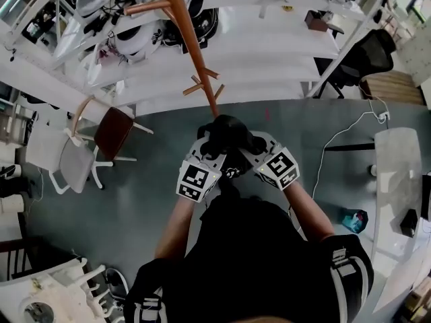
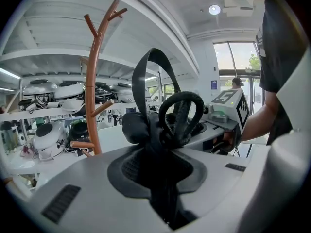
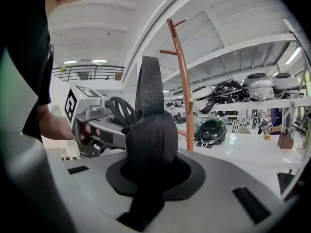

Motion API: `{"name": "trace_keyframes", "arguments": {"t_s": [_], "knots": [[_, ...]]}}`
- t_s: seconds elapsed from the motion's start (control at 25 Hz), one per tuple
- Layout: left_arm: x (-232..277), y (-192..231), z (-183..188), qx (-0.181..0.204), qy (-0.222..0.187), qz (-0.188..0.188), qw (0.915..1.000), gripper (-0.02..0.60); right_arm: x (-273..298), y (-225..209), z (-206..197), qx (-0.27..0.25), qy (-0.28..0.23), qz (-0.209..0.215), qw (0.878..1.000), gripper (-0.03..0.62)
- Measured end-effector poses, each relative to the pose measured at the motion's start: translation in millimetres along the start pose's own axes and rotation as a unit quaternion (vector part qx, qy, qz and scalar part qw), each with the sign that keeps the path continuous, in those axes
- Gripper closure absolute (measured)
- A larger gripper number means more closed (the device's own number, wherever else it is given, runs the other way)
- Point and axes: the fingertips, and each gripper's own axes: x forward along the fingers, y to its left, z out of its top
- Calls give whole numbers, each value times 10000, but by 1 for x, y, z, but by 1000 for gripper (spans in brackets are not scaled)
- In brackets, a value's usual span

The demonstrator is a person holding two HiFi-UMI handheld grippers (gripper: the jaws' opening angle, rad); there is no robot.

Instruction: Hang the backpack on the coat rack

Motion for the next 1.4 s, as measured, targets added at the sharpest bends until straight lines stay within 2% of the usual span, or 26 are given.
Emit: {"name": "trace_keyframes", "arguments": {"t_s": [0.52, 0.92, 1.4], "knots": [[16, 62, 3, 154, -91, -557, 9983, 494, 54, -29, 18, -39, -2, -659, 9978, 507], [19, 94, 3, 440, -114, -979, 9942, 494, 82, -37, 22, 203, -110, -1149, 9931, 507], [25, 110, 2, 441, -72, -1062, 9933, 494, 96, -48, 23, 275, -81, -1188, 9925, 507]]}}
